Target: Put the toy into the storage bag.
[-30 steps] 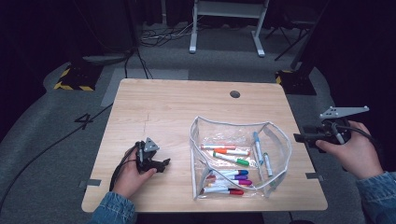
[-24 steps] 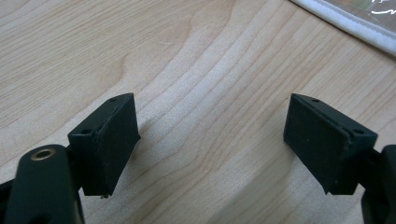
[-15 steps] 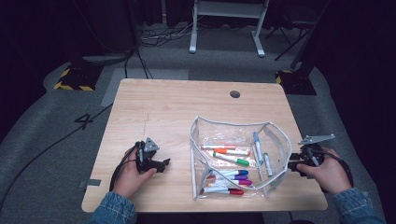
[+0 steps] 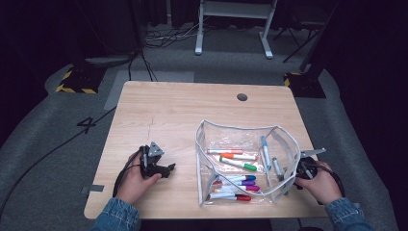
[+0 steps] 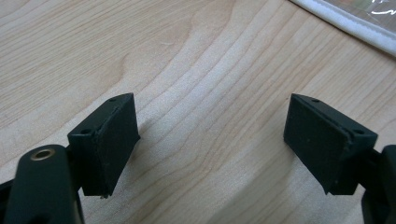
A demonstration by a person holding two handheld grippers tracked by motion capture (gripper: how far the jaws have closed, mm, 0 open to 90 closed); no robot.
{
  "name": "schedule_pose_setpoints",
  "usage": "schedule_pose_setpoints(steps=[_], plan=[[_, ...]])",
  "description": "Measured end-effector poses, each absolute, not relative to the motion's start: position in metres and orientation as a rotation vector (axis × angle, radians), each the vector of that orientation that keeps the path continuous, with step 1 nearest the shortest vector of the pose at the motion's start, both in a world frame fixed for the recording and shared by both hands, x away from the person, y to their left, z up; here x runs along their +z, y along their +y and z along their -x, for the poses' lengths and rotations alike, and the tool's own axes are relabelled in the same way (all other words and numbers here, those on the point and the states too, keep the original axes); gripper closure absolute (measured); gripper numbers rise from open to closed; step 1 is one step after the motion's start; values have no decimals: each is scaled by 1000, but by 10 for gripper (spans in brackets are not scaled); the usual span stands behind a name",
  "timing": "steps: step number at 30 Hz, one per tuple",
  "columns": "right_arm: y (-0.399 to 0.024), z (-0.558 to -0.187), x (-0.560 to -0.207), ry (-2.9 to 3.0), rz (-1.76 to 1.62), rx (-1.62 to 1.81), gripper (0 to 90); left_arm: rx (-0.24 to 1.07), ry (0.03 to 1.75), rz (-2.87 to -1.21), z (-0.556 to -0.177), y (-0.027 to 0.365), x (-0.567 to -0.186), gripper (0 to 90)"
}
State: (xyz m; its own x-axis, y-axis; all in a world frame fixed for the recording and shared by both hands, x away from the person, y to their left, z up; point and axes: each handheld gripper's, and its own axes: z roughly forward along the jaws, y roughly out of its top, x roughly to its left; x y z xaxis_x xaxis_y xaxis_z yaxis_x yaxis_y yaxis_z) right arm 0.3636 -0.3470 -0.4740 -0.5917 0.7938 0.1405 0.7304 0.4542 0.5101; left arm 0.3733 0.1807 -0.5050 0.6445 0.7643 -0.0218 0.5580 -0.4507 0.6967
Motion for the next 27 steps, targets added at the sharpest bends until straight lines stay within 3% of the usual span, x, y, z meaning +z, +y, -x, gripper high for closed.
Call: schedule_pose_setpoints(steps=[2, 5, 16, 27], plan=[[-351, -364, -474, 2550, -1383, 772, 680, 388, 1024, -2177, -373, 181, -505, 182], [-358, -365, -472, 2519, -1412, 704, 761, 388, 1024, -2177, -373, 181, -505, 182], [-368, -364, -465, 2468, -1499, 703, 771, 388, 1024, -2177, -373, 181, -505, 182], [-373, -361, -411, 2437, -1494, 802, 771, 388, 1024, -2177, -373, 181, -505, 182]])
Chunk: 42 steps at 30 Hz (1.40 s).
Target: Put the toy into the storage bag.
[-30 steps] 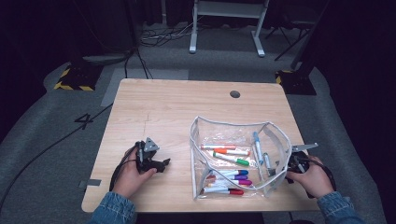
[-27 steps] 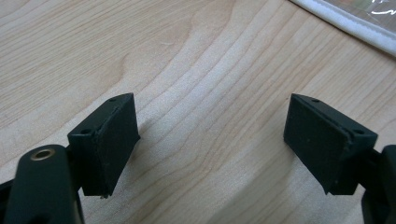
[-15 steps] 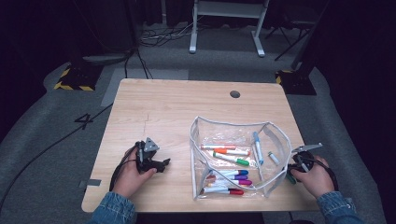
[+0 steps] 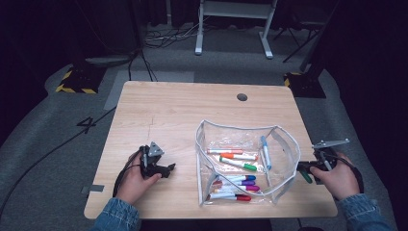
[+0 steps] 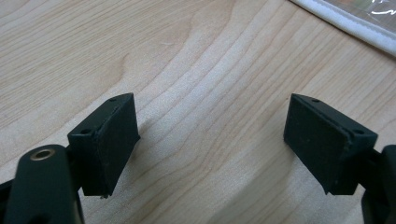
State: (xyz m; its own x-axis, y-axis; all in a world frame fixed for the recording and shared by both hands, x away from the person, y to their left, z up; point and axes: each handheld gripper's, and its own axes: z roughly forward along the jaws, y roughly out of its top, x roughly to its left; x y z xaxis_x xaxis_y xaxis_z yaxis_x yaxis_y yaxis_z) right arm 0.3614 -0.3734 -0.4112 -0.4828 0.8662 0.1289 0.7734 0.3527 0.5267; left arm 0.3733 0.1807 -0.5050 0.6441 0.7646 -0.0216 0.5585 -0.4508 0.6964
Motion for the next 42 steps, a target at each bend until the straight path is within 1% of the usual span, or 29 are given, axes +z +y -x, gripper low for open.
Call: schedule_pose_setpoints(steps=[14, 15, 19, 25, 30, 37, 42], plan=[[-370, -364, -329, 2423, -1366, 911, 771, 389, 1026, -2176, -373, 181, -505, 182], [-367, -365, -318, 2419, -1344, 931, 771, 389, 1023, -2178, -373, 181, -505, 182], [-360, -367, -305, 2428, -1299, 951, 771, 389, 1024, -2177, -373, 181, -505, 182], [-333, -368, -285, 2471, -1188, 994, 771, 391, 1016, -2186, -374, 181, -505, 180], [-300, -371, -273, 2534, -1078, 1004, 771, 392, 1017, -2187, -374, 181, -505, 180], [-254, -375, -266, 2635, -939, 963, 771, 388, 1018, -2181, -375, 181, -505, 177], [-227, -379, -269, 2704, -865, 939, 771, 387, 1021, -2181, -374, 180, -505, 177]])
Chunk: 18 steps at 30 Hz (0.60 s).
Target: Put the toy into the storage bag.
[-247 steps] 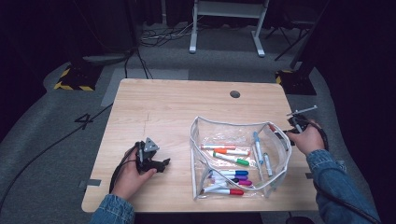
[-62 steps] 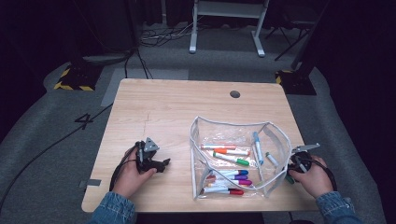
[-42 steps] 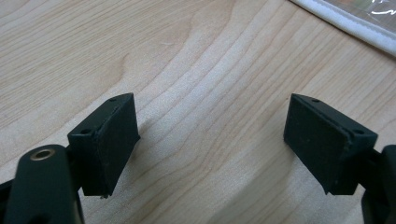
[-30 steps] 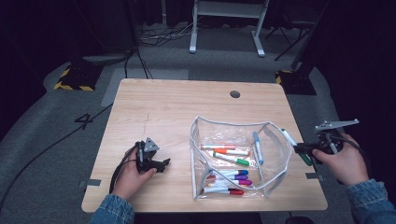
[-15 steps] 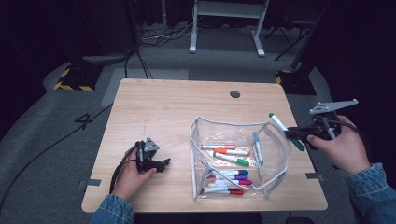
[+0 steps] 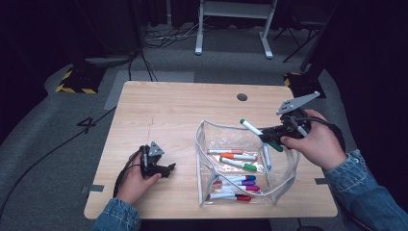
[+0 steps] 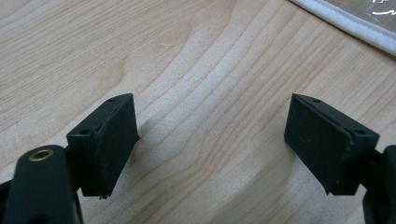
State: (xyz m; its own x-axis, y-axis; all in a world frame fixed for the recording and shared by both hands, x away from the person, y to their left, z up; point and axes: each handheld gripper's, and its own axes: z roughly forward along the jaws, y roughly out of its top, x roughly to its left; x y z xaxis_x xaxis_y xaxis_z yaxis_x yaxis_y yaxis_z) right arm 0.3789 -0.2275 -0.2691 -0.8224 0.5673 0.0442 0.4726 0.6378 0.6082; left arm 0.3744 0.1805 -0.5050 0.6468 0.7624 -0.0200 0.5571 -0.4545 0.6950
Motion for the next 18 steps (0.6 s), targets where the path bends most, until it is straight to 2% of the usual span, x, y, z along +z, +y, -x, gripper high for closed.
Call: schedule_pose_setpoints(steps=[11, 18], plan=[[-177, -384, -297, 2848, -743, 882, 771, 388, 1021, -2181, -374, 180, -505, 177], [-164, -385, -318, 2905, -719, 855, 771, 387, 1021, -2181, -374, 180, -505, 177]])
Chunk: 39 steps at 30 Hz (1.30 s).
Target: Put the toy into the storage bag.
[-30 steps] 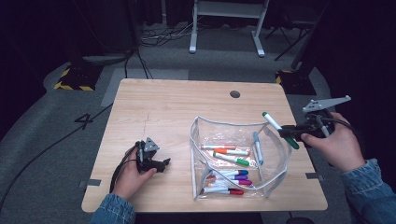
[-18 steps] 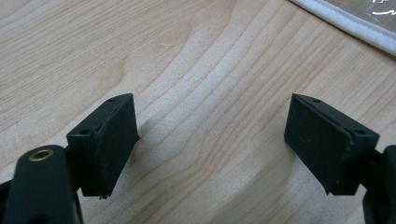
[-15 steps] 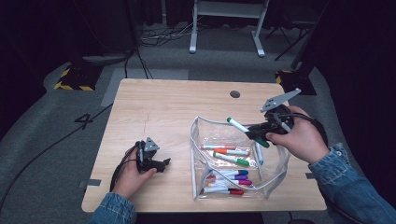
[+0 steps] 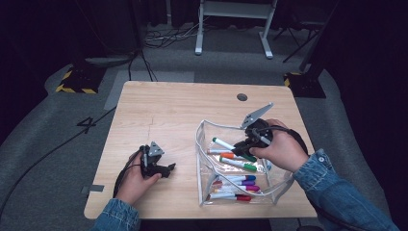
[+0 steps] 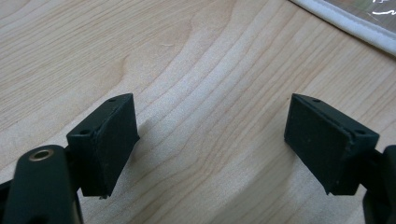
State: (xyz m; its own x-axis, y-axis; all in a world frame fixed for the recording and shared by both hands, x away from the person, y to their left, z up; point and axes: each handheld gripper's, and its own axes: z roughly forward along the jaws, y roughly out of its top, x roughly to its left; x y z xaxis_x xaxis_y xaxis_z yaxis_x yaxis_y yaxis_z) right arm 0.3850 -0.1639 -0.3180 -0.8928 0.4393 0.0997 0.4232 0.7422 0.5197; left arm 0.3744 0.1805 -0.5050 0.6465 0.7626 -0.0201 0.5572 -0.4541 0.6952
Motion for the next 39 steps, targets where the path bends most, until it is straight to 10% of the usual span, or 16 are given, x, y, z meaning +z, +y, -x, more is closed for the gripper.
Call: schedule_pose_setpoints(steps=[32, 35, 39], plan=[[-151, -375, -386, 3181, -498, 366, 767, 388, 1018, -2185, -374, 181, -505, 177], [-151, -373, -388, 3159, -548, 443, 550, 387, 1019, -2184, -374, 181, -505, 177], [-154, -372, -375, 3064, -586, 581, 508, 387, 1020, -2186, -374, 181, -505, 177]])
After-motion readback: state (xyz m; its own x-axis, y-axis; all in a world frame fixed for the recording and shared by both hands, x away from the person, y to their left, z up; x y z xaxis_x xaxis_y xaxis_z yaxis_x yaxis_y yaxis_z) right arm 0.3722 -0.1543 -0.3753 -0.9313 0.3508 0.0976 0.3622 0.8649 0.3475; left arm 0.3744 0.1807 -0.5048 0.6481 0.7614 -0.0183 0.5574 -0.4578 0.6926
